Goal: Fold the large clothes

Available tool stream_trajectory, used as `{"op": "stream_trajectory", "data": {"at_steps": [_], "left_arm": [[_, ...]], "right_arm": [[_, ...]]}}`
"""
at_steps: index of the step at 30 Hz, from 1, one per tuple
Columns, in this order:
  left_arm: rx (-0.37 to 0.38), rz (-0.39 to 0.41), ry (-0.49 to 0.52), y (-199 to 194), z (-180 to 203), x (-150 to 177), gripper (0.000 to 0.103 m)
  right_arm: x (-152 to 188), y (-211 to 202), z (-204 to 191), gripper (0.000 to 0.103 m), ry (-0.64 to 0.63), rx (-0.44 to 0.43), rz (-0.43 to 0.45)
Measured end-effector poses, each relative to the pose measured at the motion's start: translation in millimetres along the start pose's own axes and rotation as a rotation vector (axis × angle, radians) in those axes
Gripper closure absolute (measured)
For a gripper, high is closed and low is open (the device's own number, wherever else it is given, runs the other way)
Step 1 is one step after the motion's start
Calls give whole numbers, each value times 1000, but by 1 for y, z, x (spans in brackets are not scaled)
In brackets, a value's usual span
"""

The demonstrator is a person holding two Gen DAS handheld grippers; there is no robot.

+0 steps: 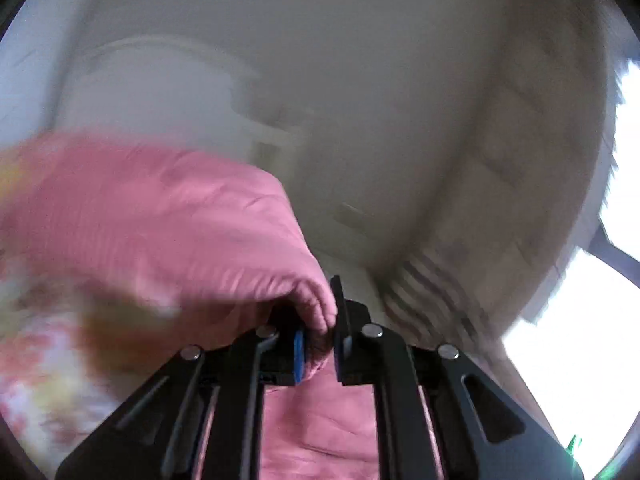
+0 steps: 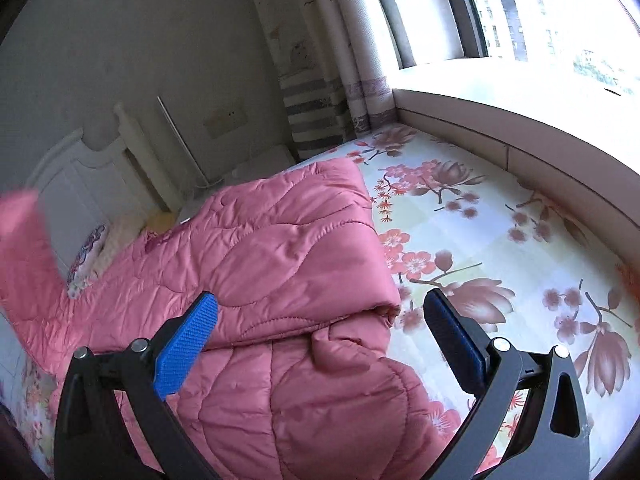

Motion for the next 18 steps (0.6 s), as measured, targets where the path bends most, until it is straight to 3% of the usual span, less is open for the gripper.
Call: {"op": "stream_trajectory", "data": {"at_steps": [2, 4, 6, 9, 11, 13, 15, 18], "left_arm": [[80, -104, 160, 32, 74, 40, 79], [110, -234, 316, 59, 124, 93, 33], [67, -320, 499, 73, 155, 151, 28], [55, -335, 648, 60, 163, 193, 26], [38, -318, 698, 45, 155, 197, 26], [5, -273, 697, 32, 134, 183, 13], [-50, -218, 631, 19, 101, 156, 7], [-192, -195, 469, 31, 26, 113, 6]], "right_arm": [[1, 0, 1, 4, 7, -5, 1], [3, -1, 2, 5, 11, -7, 3], [5, 0, 4, 5, 15, -7, -2], [7, 2, 4, 5, 19, -12, -17], [7, 3, 2, 5, 9, -13, -19], [8, 2, -1, 5, -3, -13, -11], [8, 2, -2, 5, -12, -10, -11], [9, 3, -2, 5, -14, 0, -13]]}}
Point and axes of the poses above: each gripper's, at about its wrist camera, not at the fingertips, and y roughly the way its jaws point, z to its right, x to its underside, the point moved 6 cm from there along y, roughly the way its jaws point, and after that the axes turned 1 degree about y, right-handed, at the moved point
